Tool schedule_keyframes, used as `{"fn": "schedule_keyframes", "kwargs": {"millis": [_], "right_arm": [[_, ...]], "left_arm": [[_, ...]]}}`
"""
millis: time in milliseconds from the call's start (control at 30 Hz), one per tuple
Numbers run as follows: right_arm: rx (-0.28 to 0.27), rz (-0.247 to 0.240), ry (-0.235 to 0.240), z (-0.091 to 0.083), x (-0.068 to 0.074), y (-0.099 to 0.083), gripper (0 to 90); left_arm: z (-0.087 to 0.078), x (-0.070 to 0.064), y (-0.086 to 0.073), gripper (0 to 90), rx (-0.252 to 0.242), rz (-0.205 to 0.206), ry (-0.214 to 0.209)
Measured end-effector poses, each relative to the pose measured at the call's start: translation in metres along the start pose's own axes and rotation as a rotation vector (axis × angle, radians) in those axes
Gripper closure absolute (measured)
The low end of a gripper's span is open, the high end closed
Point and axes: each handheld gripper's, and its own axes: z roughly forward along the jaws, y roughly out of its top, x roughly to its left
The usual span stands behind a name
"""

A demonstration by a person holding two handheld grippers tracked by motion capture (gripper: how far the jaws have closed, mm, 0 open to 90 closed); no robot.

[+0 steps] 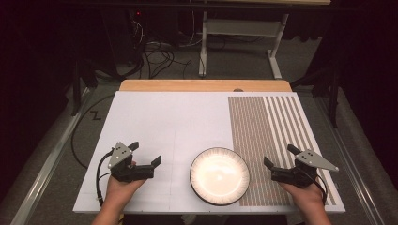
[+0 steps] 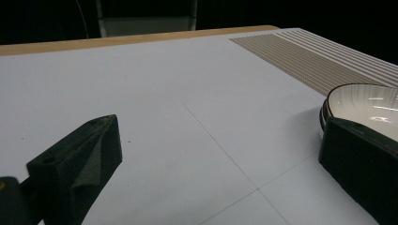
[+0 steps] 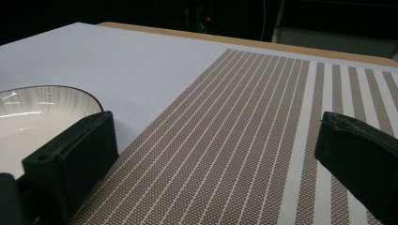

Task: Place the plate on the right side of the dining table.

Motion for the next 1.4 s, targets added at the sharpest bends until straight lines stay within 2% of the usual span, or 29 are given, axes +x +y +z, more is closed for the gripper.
{"fn": "schedule_keyframes", "kwargs": {"millis": [367,433,533,667,833,900,1067,1233,1400], "right_arm": [[-0.004,0.004,-0.007,-0.001,0.001,0.000,1.1],[-0.003,0.002,-0.012,0.000,0.002,0.001,1.1],[-0.007,-0.004,-0.018,-0.001,0.004,0.003,1.1],[-0.007,-0.018,-0.027,0.000,0.007,0.004,1.1],[-0.005,-0.031,-0.008,0.000,0.012,0.006,1.1],[-0.003,-0.038,0.006,0.000,0.015,0.006,1.0],[0.007,-0.059,0.027,0.002,0.021,0.007,1.0],[0.025,-0.073,0.061,0.004,0.028,0.007,1.1],[0.036,-0.098,0.091,0.005,0.035,0.007,1.8]], "left_arm": [[-0.004,0.001,0.002,3.3,-0.033,-0.001,0.019],[-0.005,0.000,0.003,4.4,-0.028,0.019,0.025],[-0.005,0.000,0.004,4.9,-0.024,0.012,0.001],[-0.006,-0.002,0.005,5.5,-0.028,0.014,-0.004],[-0.007,-0.002,0.005,5.5,-0.031,0.019,0.003],[-0.007,-0.001,0.005,6.2,-0.030,0.007,0.004],[-0.008,-0.001,0.006,7.2,-0.034,0.018,0.020],[-0.006,-0.003,0.005,7.4,-0.016,0.045,0.026],[-0.006,-0.003,0.006,9.3,-0.020,0.039,0.018]]}}
